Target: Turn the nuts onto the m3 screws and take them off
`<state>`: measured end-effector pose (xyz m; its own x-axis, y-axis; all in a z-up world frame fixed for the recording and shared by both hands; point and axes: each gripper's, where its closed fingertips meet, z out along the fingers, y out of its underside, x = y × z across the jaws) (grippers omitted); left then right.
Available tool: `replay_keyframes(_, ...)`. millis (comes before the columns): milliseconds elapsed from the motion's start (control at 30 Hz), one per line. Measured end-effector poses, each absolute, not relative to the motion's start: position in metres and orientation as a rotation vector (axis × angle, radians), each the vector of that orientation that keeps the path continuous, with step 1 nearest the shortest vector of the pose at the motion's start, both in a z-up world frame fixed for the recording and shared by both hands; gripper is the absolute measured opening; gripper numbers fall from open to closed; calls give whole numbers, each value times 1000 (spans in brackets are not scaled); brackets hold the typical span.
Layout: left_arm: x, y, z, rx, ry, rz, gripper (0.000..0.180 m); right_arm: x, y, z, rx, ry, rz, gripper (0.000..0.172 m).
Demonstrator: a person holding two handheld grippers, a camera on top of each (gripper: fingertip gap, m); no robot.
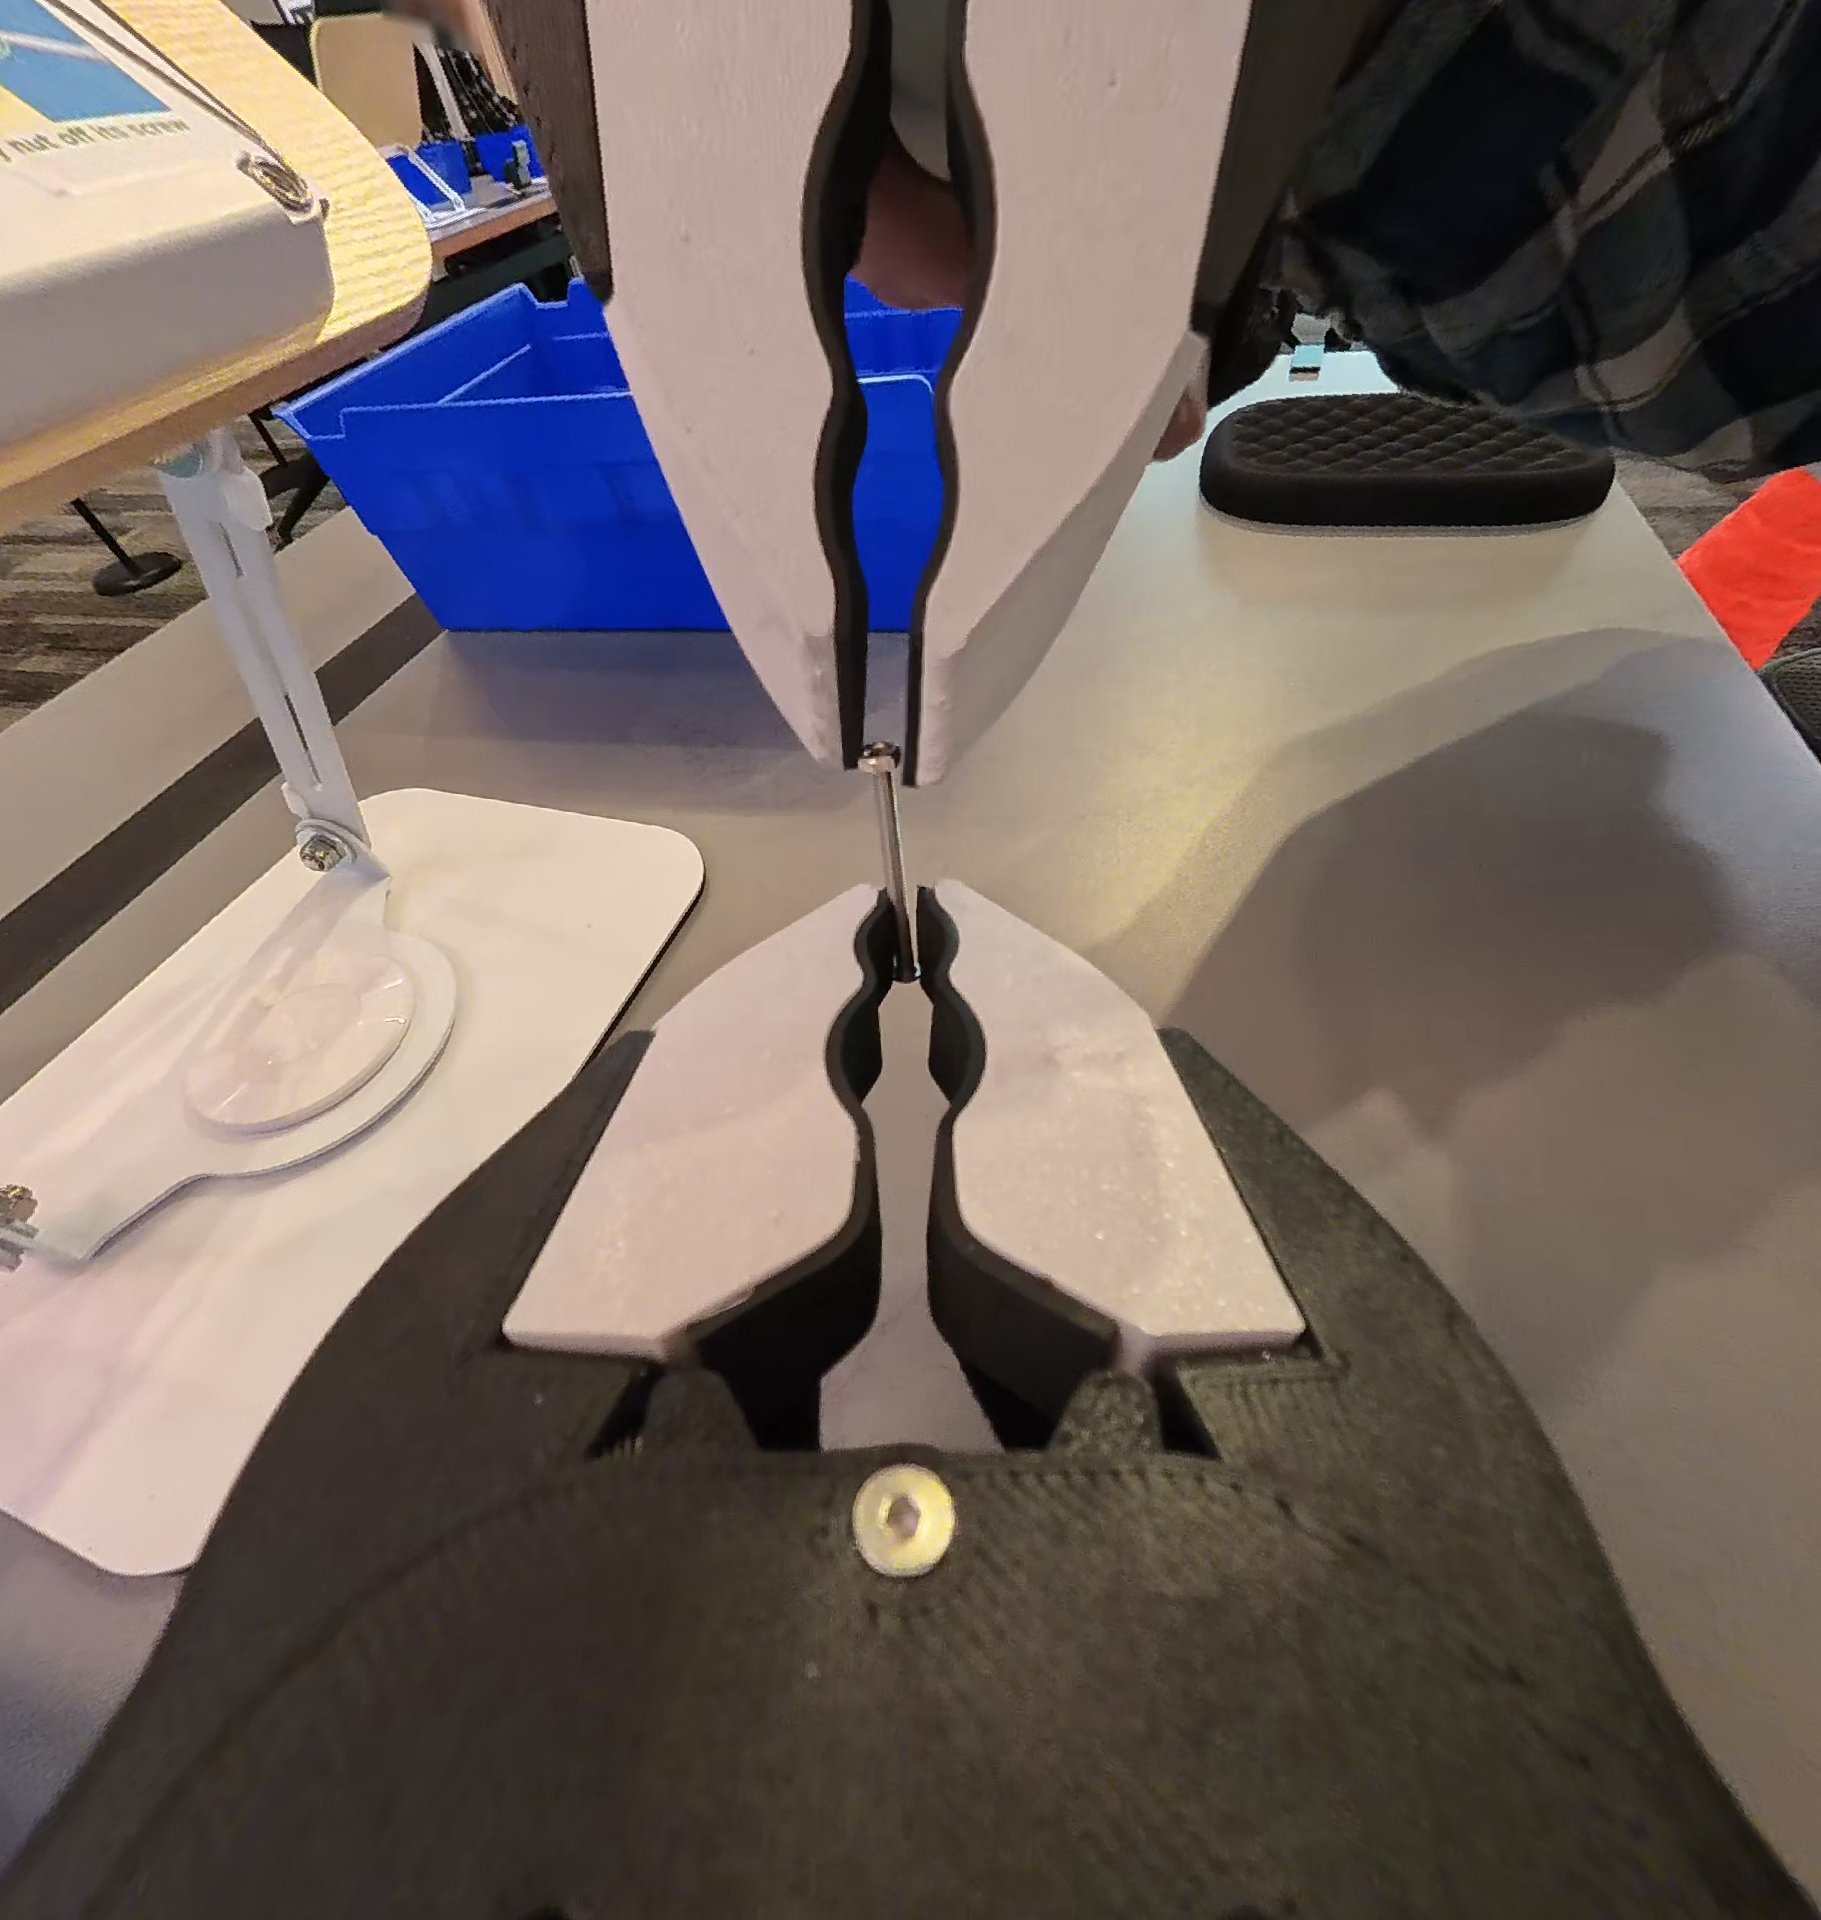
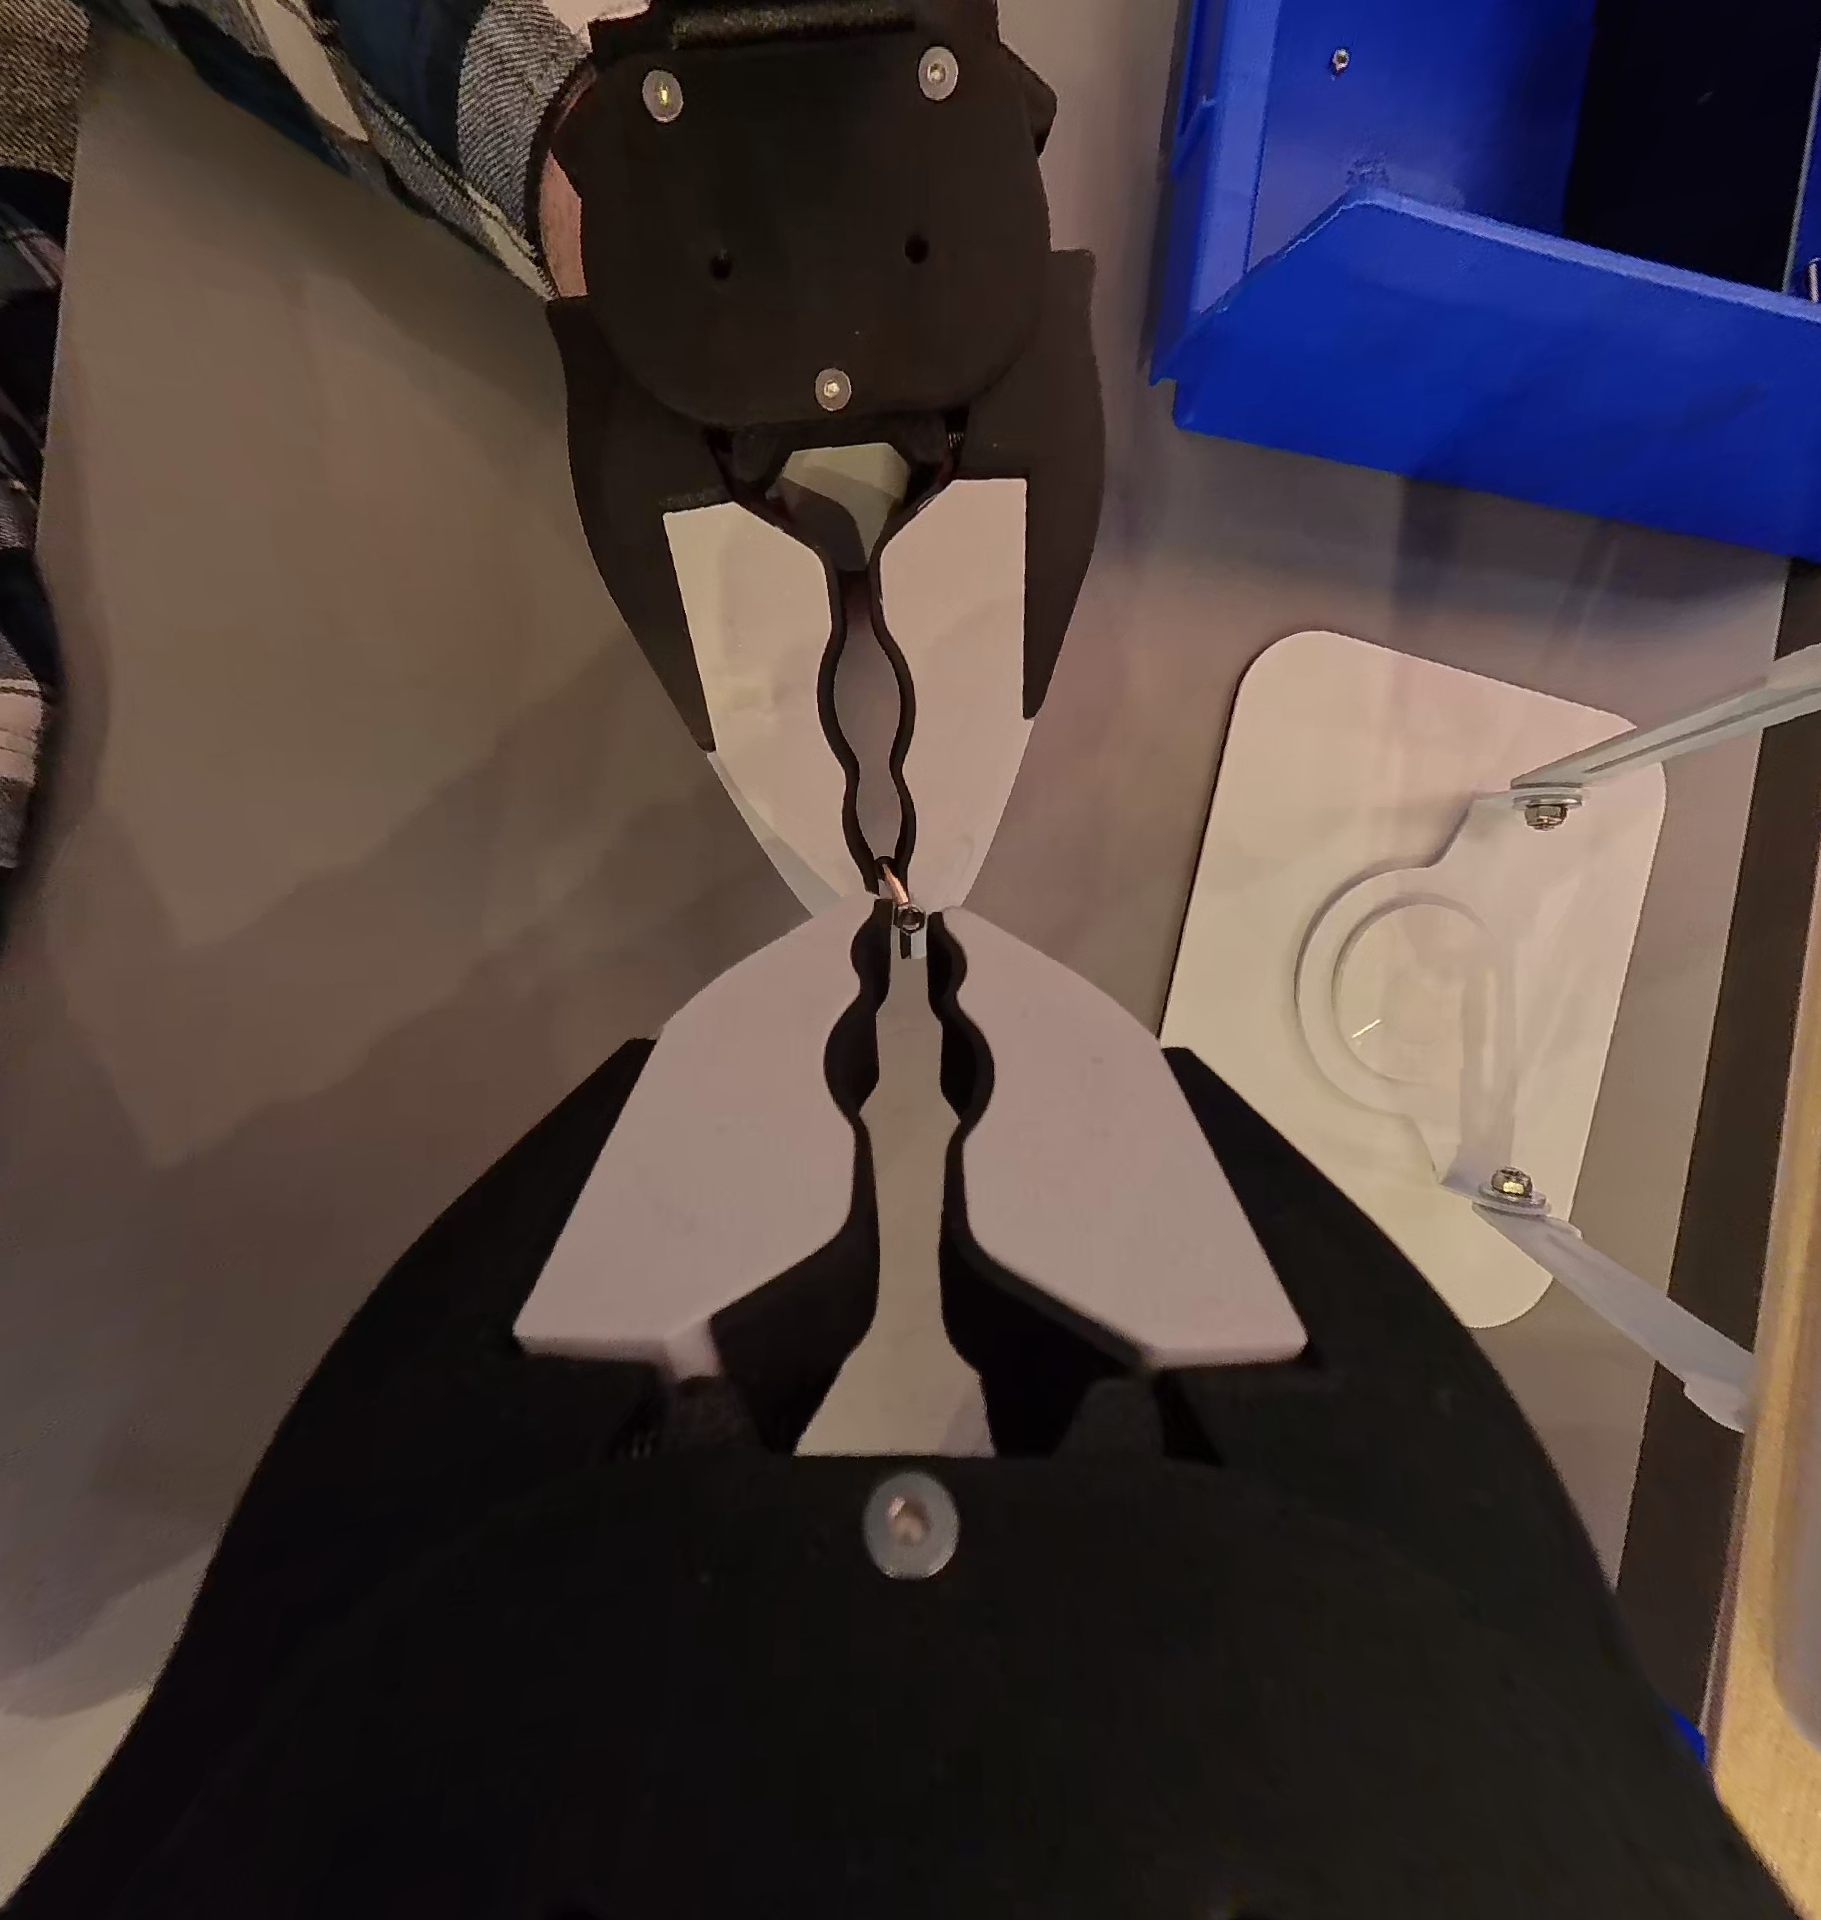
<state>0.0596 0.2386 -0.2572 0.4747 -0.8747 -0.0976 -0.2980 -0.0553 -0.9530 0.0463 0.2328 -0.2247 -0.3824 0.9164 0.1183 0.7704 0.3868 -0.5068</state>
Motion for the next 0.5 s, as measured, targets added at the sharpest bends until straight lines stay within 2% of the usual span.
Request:
replay_keyframes(67, 60, 238, -258, -1608, 1040, -649, 4, 46, 233, -225, -1464, -2270, 528, 9)
replay_keyframes(200, 60, 236, -254, -1594, 1034, -676, 4, 45, 234, -219, -1453, -2231, 557, 26)
replay_keyframes(400, 58, 235, -230, -1537, 930, -835, 3, 33, 227, -186, -1387, -1869, 1009, 65)
replay_keyframes(500, 55, 238, -218, -1513, 896, -866, 3, 32, 223, -178, -1336, -1704, 1176, 73)
